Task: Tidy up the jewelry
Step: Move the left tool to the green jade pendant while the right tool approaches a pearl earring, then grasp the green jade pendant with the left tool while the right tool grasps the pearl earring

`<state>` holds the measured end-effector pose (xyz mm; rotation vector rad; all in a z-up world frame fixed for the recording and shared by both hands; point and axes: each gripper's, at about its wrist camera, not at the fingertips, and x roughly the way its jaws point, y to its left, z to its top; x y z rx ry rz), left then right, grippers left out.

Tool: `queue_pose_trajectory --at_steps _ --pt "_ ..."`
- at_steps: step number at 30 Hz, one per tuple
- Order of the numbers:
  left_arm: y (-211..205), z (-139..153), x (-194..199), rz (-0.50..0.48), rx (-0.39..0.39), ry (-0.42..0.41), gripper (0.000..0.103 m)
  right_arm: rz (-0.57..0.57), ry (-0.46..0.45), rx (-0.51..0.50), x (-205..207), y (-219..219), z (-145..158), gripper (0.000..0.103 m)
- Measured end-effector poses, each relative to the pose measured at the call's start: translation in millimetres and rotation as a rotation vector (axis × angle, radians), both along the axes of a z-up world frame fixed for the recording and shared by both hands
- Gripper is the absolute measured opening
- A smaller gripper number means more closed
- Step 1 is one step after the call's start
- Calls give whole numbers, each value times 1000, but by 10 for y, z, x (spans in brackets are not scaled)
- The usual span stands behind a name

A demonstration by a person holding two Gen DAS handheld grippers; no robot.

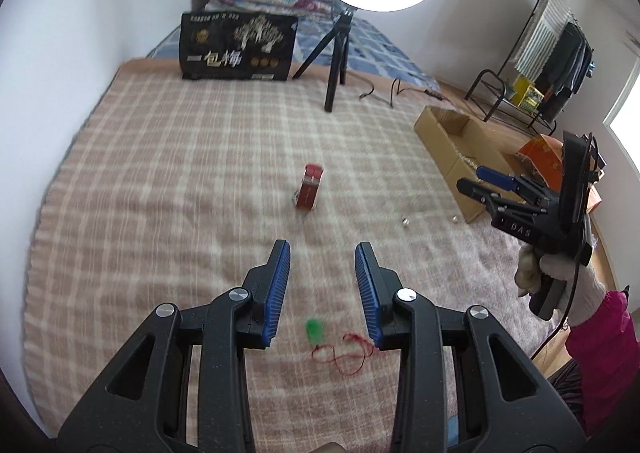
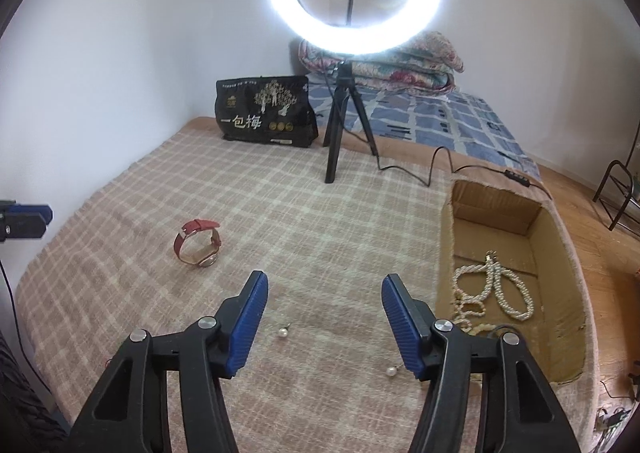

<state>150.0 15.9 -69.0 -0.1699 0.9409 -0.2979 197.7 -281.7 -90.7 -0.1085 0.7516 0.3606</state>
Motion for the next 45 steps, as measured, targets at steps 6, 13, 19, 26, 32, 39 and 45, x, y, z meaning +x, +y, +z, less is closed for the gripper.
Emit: queue_pose_trajectory --at_steps 6,13,19,26,32,39,45 --pt "-38 -367 -98 -1 0 82 34 39 24 -26 15 153 -190 58" --pt "-160 -641 -175 -18 -9 127 34 48 75 -46 63 187 -453 52" --pt "-296 -808 -183 -49 9 153 34 64 105 -60 71 204 -596 51" --pt "-416 -979 -138 -65 51 187 34 89 115 -95 80 272 -704 51" --pt "-411 -1086 -83 -50 66 213 34 96 127 -101 115 278 -778 51" --pt "-424 -1139 -47 -44 75 222 34 108 148 -102 163 309 -861 51" --pt "-427 -1215 3 -39 73 241 34 131 177 -85 223 347 -924 38"
